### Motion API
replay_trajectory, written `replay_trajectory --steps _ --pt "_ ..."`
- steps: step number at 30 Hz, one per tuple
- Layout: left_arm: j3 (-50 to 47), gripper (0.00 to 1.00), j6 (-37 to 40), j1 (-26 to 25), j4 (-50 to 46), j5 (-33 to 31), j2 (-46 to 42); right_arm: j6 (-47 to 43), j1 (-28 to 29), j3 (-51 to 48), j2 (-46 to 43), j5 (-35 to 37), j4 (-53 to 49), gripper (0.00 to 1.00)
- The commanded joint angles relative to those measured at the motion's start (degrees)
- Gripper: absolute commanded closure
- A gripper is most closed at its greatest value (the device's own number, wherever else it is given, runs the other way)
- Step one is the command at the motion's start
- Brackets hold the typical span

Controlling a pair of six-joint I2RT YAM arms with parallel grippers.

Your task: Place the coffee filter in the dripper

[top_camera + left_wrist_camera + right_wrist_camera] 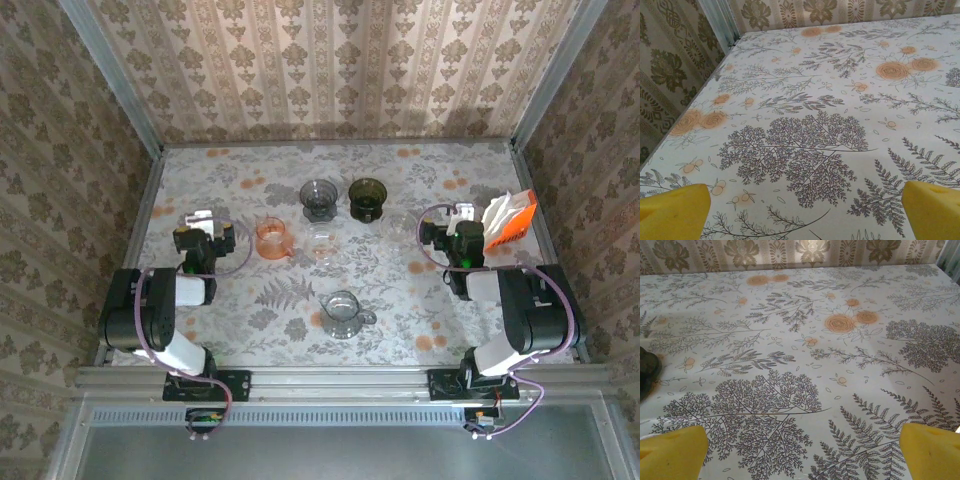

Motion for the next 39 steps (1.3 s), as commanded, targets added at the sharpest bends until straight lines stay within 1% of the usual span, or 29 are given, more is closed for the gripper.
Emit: replay_trajectory --steps 1,7,11,37,39 --pt "1.0 0.0 0.9 0.3 0.5 0.7 0.0 -0.2 -0.2 0.0 -0.1 -0.7 1.6 0.0" --pt "0.9 0.0 1.2 0.0 0.6 0.9 0.0 -0.2 -0.2 -0.1 -0.1 -0.7 1.6 0.0" --pt "1.0 0.0 2.8 -0.2 0.4 4.1 0.0 -0.2 -0.2 -0.1 -0.1 -0.7 1.7 0.0" --pt "1.1 0.0 2.6 -0.1 0.2 4.5 -0.1 -0.2 -0.2 0.0 -0.1 -0.7 1.6 0.0" --pt "1.4 0.0 2.1 0.5 -0.5 5.2 -0.1 -0.2 -0.2 -0.1 -0.1 -0.7 1.6 0.0"
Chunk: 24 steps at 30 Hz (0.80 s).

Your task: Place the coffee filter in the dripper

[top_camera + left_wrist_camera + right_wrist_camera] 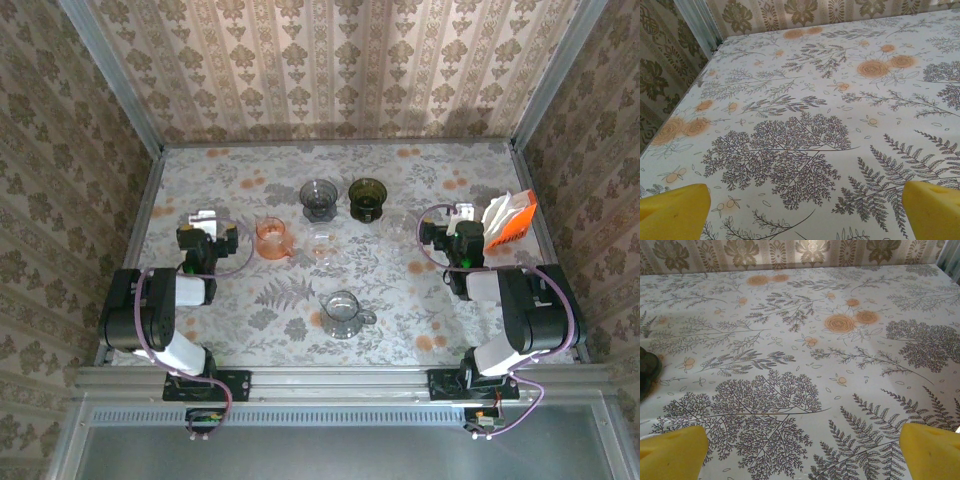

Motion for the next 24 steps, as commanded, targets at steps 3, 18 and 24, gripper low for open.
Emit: replay_trajectory --steps 3,18,24 --pt "1.8 0.0 -0.2 1.3 -1.3 2.6 0.0 -0.2 -0.2 0.0 -0.1 -0.7 1.6 0.0" --pt "0.2 0.0 0.0 -0.7 -5.7 -4.6 -9.4 5.2 -0.2 10.4 -7.5 5.3 -25.3 0.0" --pt "2.2 0.0 -2.5 -1.6 -13.0 -9.5 -18.7 7.6 2.2 9.8 -15.0 13.5 -29.2 0.0"
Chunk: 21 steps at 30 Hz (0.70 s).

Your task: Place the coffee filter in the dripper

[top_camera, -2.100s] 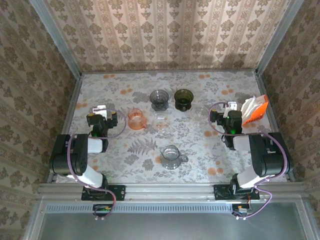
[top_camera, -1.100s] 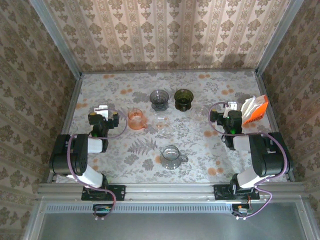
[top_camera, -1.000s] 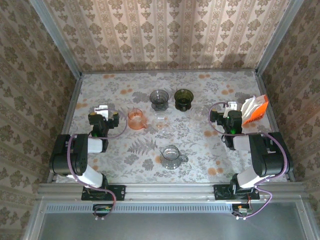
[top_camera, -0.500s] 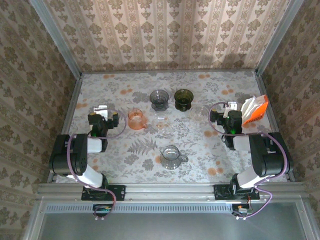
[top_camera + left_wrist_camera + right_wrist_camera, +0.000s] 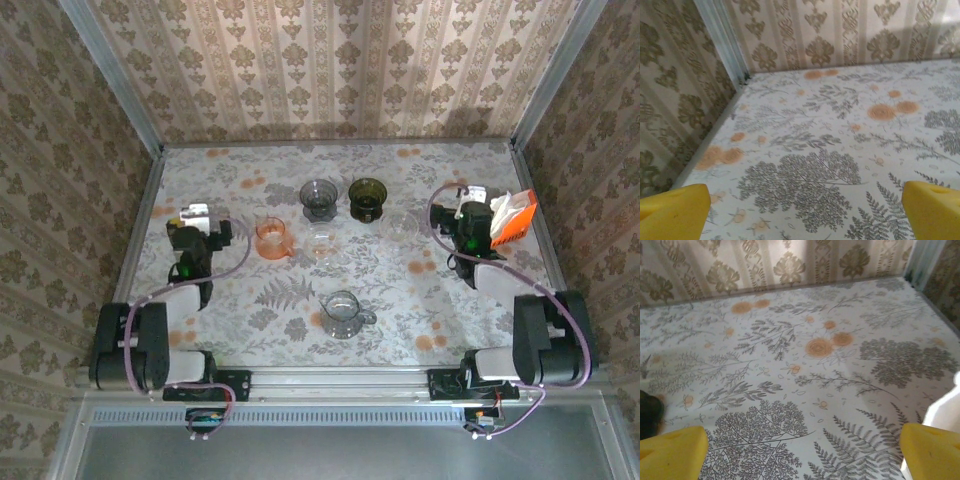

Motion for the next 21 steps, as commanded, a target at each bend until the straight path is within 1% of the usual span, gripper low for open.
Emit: replay_trajectory --steps 1,3,4,5,6,7,8,9,10,11,12,13,14,15,16,17,18,21 --pt "2.8 0.0 -3.2 -0.5 -5.5 -5.5 -5.3 2.7 2.5 1.4 -4.7 10.0 -8.2 0.0" --pt "5.0 0.0 -6.6 -0.6 -6.7 -7.9 -7.1 5.1 3.8 3.2 -6.6 15.6 -10.5 0.0" --pt "6.2 0.0 -8.6 -0.6 -7.5 -9.2 -7.5 8.1 3.7 4.1 -7.1 17.3 -11.8 0.0" --pt "7.7 0.0 -11.2 -0.5 -9.3 -10.6 -7.9 12.9 3.4 5.5 -7.6 18.6 -14.2 0.0" --pt "9.6 0.0 -14.6 -0.5 -12.6 -11.4 -8.7 19.0 2.8 6.8 -8.1 19.0 -17.1 0.0" --pt "11.1 0.0 -16.9 -0.2 -15.4 -10.8 -9.5 26.4 2.4 8.5 -8.7 19.3 -23.3 0.0" --pt "12.3 0.0 -19.0 0.5 -17.8 -8.2 -10.7 36.6 1.8 10.3 -9.0 20.5 -30.6 0.0" --pt "12.8 0.0 -20.2 1.6 -18.4 -3.1 -11.7 37.4 1.0 10.2 -9.2 17.2 -30.4 0.0" --pt "12.5 0.0 -22.0 2.8 -16.8 2.4 -12.7 35.0 0.5 9.0 -9.3 12.2 -26.3 0.0" --pt "11.3 0.0 -25.3 4.0 -14.2 6.8 -13.6 34.5 0.4 8.0 -9.4 9.3 -23.8 0.0" --pt "10.0 0.0 -30.7 5.0 -12.3 7.7 -14.6 34.5 0.5 7.8 -9.2 6.4 -22.7 0.0" --pt "8.9 0.0 -36.6 5.9 -12.2 6.3 -15.4 34.5 0.5 8.4 -8.9 4.3 -23.3 0.0" --pt "8.3 0.0 -44.9 7.3 -15.1 4.7 -16.7 33.9 0.7 9.6 -8.6 1.8 -25.0 0.0" --pt "8.1 0.0 -50.2 9.2 -17.3 6.1 -17.8 33.0 1.2 11.0 -8.3 0.6 -27.3 0.0" --pt "8.4 0.0 -50.1 11.0 -17.5 10.1 -18.2 32.3 2.0 12.0 -8.2 0.2 -29.7 0.0" --pt "9.2 0.0 -48.0 12.4 -16.9 15.6 -18.3 31.6 3.2 12.7 -8.3 -0.3 -31.8 0.0" --pt "10.3 0.0 -47.0 12.8 -17.8 18.2 -18.5 31.3 4.3 13.1 -8.6 -0.5 -33.5 0.0" --pt "13.9 0.0 -48.2 13.3 -24.0 21.4 -19.5 31.3 8.6 12.6 -9.8 -1.1 -38.3 0.0"
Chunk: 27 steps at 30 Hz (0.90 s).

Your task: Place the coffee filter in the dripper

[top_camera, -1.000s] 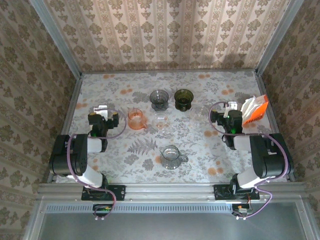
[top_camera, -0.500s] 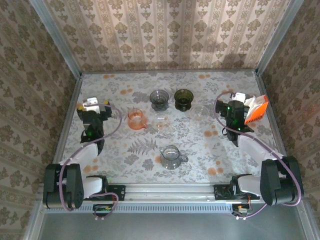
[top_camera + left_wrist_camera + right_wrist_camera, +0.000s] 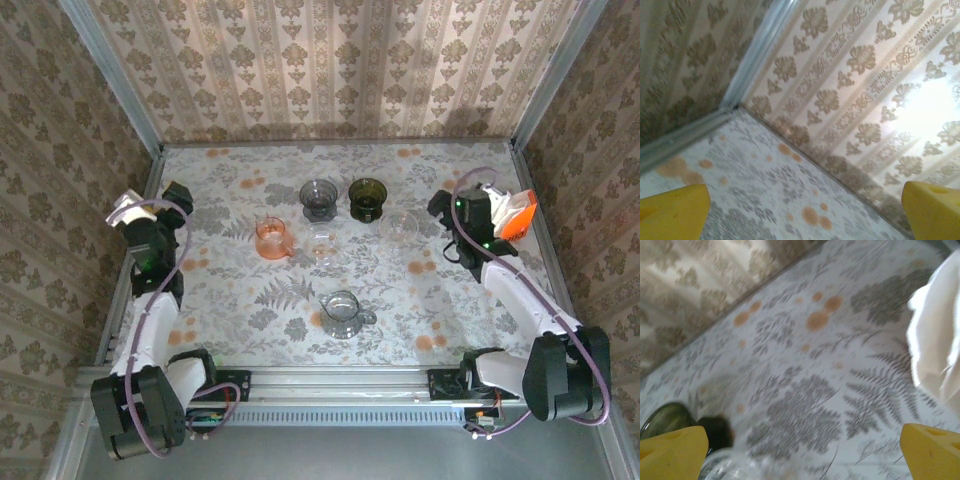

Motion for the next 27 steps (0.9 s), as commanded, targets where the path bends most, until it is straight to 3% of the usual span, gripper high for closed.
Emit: replay_trajectory --steps 1,6,11,16,20,27 --pt "4.8 0.0 -6.9 0.6 -6.6 8.8 -1.6 1.2 4.6 0.9 -1.8 -3.3 -8.8 0.0" --pt "4.2 0.0 -10.1 1.6 -1.3 14.6 -2.4 2.6 11.2 -0.8 -2.0 -2.6 -12.6 0.0" --pt "4.8 0.0 -10.9 1.7 -2.0 16.4 -2.4 3.1 16.0 -0.7 2.2 0.9 -14.8 0.06" --pt "2.1 0.0 -15.7 2.4 1.4 14.9 -3.8 2.4 16.7 -0.4 6.8 0.6 -12.7 0.12" --pt "0.9 0.0 -18.5 3.2 5.9 17.5 -3.5 1.3 17.3 1.0 10.3 -0.9 -11.1 0.2" --pt "2.9 0.03 -17.7 3.1 2.3 20.3 -2.8 0.2 18.5 3.0 15.6 -1.2 -9.4 0.32"
